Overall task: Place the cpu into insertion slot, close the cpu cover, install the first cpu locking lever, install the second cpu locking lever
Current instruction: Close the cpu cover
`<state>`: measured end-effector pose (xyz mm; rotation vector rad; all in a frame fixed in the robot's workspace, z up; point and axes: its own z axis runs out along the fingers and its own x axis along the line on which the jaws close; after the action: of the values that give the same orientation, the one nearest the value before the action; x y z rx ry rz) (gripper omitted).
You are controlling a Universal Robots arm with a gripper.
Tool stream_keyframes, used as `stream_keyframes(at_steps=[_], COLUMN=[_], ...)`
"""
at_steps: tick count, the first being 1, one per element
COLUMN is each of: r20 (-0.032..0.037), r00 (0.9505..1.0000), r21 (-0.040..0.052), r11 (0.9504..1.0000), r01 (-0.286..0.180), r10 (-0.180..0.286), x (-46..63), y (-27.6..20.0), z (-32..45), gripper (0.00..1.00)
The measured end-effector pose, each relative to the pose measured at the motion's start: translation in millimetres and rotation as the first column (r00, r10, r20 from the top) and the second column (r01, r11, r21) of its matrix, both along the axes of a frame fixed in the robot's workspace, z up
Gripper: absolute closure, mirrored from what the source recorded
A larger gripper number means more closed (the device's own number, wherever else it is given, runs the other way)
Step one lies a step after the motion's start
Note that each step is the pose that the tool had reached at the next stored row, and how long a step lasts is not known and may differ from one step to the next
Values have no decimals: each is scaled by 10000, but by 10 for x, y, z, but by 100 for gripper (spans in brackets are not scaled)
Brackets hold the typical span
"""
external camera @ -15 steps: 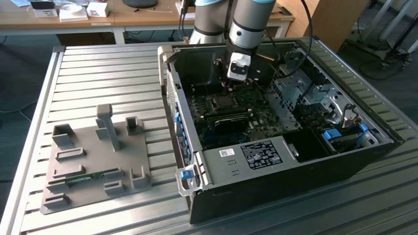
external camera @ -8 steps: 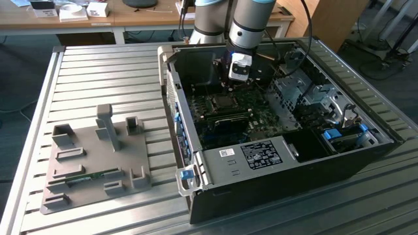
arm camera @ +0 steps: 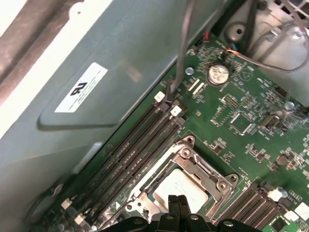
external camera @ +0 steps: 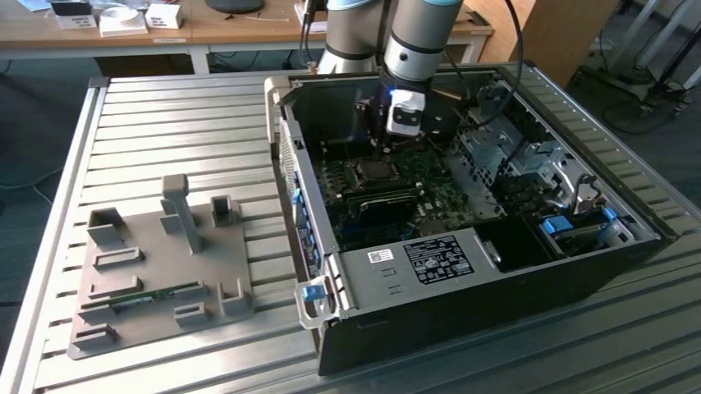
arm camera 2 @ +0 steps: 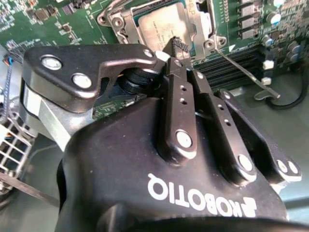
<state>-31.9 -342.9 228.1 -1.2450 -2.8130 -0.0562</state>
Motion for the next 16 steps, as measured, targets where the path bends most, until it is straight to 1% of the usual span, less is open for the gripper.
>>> stream_keyframes(at_steps=[4, 8, 12, 16], r20=[0, 1, 2, 5], r00=[9982, 9932, 9851, 9744], r21=[7, 14, 21, 34], r11=[9982, 9932, 9850, 9744], r01=[-594, -1166, -1723, -2248], r10=[594, 1166, 1723, 2248], x=[0, 0, 0, 0], y=[0, 0, 0, 0], z=[-1, -2, -3, -4], gripper=[89, 89, 89, 89])
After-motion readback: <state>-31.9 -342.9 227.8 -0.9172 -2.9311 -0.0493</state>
